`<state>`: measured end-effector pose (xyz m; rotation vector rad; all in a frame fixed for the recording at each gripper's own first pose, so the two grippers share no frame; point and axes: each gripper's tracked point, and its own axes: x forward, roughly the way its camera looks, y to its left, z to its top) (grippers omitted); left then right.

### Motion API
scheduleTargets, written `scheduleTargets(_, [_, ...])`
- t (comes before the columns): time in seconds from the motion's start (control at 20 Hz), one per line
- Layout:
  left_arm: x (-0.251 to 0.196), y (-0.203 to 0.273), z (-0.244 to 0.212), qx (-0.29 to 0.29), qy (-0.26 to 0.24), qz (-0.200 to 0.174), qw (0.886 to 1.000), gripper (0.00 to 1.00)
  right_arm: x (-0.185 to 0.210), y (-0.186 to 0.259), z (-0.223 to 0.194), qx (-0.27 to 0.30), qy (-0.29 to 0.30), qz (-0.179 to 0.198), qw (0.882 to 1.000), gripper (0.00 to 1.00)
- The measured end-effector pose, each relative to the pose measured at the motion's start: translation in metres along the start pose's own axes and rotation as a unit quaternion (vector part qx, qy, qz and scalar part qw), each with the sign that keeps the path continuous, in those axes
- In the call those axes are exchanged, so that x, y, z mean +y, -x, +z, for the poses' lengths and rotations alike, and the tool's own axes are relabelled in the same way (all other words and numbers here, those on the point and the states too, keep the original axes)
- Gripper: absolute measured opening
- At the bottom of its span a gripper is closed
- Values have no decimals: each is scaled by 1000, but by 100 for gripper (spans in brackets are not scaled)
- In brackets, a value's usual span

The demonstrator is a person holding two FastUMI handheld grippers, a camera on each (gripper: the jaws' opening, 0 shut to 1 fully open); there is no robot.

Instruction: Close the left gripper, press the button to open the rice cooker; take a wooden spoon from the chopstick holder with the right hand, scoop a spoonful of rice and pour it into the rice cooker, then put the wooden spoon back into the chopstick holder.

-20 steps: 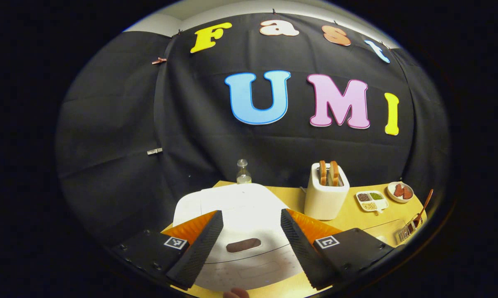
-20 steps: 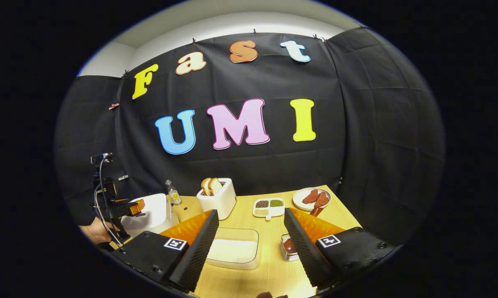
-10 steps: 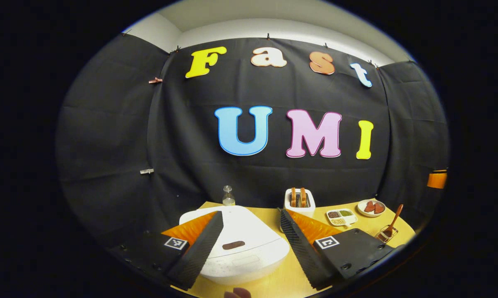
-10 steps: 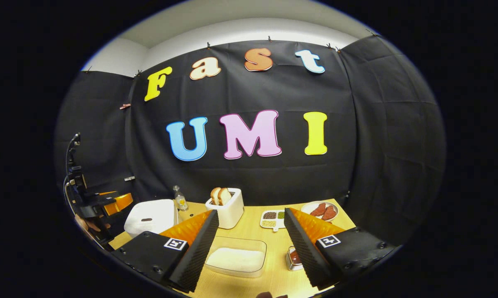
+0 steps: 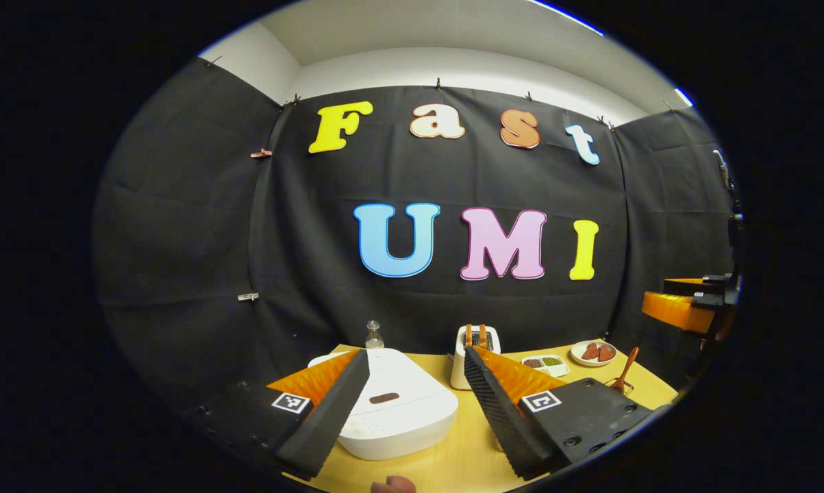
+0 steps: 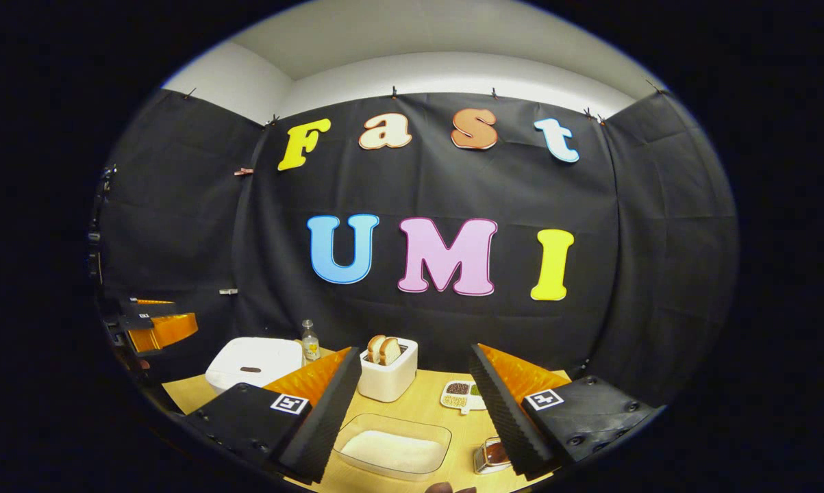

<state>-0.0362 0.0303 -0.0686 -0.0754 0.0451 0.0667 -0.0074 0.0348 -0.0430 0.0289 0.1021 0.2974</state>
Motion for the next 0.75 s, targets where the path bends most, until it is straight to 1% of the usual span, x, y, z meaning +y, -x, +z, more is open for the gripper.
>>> scheduleTargets(0.15, [6,10,-2,0,3,8,1000,96,7,-2,-3,8,-4,11,1000,99])
scheduleTargets(0.3, [12,17,-6,5,7,15,1000,96,8,-4,-6,15,-6,11,1000,100])
scheduleTargets(0.45, [15,20,-11,11,15,15,1000,96,11,-4,-6,17,-14,8,1000,100])
scheduleTargets(0.75, [19,21,-10,11,13,10,1000,96,15,6,-8,28,-16,1,999,100])
